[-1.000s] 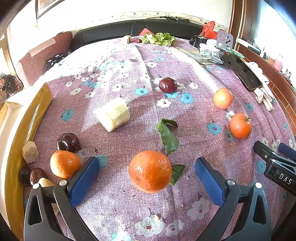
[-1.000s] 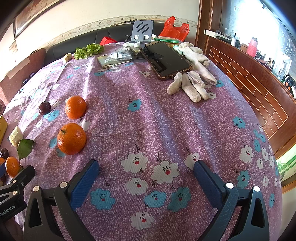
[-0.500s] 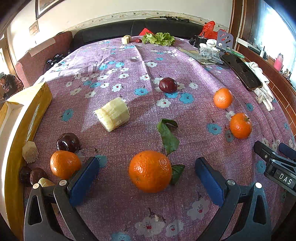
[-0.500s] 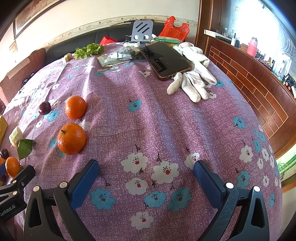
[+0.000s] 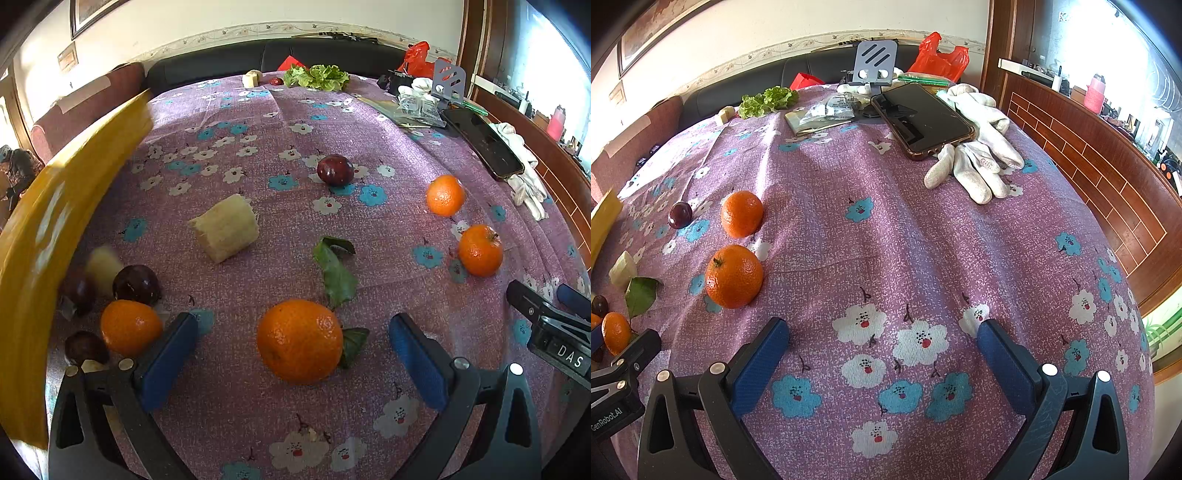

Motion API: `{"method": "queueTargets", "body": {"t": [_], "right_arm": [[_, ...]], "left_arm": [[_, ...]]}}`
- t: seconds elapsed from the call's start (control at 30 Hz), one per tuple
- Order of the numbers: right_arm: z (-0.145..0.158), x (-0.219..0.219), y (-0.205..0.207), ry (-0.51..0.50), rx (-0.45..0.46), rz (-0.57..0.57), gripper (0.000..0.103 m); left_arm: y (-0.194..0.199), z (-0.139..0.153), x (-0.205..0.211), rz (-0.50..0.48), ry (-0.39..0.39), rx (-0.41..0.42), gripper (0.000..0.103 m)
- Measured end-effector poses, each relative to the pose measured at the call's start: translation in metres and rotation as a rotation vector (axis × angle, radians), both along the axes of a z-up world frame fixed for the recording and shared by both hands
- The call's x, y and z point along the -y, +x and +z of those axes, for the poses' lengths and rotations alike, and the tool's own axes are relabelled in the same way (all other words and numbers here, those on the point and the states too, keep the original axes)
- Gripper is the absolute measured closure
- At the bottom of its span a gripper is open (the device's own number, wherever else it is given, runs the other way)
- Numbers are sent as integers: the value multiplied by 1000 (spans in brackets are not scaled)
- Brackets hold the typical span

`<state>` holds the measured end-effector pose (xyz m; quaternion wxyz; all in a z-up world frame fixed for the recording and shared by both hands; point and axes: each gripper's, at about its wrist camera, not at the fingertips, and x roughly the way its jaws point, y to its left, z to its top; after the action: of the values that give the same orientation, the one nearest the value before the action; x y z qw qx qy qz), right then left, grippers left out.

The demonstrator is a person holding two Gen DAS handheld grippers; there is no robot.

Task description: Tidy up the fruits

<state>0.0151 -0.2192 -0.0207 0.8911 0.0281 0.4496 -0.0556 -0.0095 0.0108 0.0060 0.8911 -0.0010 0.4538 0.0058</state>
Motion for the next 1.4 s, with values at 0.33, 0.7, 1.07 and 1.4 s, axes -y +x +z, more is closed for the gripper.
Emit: {"method": "queueTargets", "body": {"t": [0.33, 0.7, 1.07, 1.4], "right_arm": [[0, 0, 0, 0, 0, 0, 0], [0, 0, 0, 0, 0, 0, 0], [0, 0, 0, 0, 0, 0, 0], [0, 0, 0, 0, 0, -1, 0]], "left_arm": [[-1, -7, 6, 0, 0, 0, 0], [-1, -7, 6, 0, 0, 0, 0], [-1, -7, 6, 0, 0, 0, 0], [-1, -7, 6, 0, 0, 0, 0]]}}
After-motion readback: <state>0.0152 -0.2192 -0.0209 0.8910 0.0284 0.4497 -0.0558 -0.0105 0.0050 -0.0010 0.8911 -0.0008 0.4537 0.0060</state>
